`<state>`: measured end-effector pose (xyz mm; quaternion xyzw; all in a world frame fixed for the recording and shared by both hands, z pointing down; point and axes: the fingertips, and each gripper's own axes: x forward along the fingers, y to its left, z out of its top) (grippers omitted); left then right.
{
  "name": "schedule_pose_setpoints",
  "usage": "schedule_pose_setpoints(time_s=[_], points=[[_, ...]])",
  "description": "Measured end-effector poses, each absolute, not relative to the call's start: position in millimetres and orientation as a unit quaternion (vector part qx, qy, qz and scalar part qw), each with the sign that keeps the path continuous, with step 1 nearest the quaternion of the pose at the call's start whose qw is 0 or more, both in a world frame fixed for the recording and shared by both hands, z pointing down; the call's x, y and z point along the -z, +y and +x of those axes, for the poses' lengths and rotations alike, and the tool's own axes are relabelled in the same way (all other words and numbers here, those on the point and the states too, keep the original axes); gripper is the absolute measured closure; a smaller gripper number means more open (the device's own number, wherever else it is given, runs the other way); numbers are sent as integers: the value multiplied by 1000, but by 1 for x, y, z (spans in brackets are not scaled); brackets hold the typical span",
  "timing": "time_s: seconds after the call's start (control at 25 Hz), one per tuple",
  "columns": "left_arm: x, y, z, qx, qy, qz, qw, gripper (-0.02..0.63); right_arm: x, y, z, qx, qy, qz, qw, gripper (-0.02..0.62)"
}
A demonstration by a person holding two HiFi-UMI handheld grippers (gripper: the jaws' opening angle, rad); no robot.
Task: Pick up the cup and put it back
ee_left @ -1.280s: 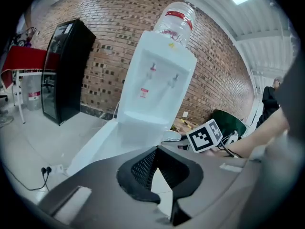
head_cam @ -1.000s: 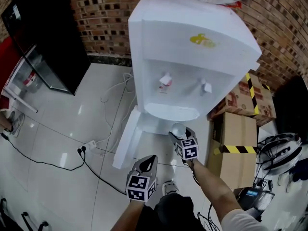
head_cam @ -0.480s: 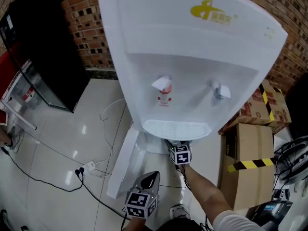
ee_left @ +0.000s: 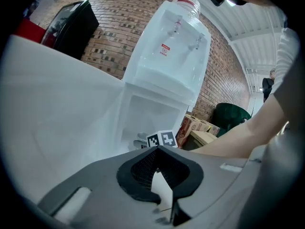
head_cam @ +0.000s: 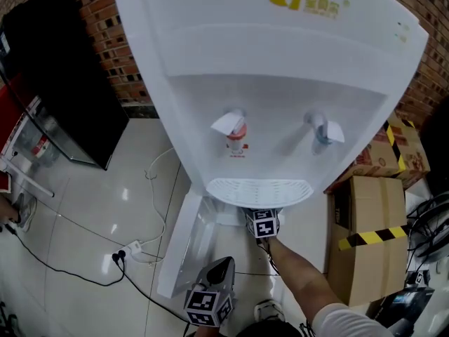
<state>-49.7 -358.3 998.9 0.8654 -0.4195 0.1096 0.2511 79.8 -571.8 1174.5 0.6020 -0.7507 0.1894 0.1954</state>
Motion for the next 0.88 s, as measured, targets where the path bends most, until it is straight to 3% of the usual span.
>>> schedule_pose_setpoints(time_s=[0.16, 0.24, 0.56, 0.8, 0.88], points=[[-997, -355, -52, -106, -419, 865, 254, 603, -1179, -567, 79, -186, -753, 596, 208, 238], [-994, -353, -53, -98, -419, 866, 254, 603, -1179, -564, 78, -186, -757, 589, 214, 195], [-988, -342, -68, -73, -431, 862, 257, 603, -1176, -547, 80, -207, -746, 596, 212, 160], [-949, -340, -104, -49, -474, 842, 252, 603, -1156, -491, 84, -245, -742, 601, 170, 165], [-933, -330, -115, -68, -483, 836, 253, 603, -1126, -465, 79, -252, -748, 594, 158, 222]])
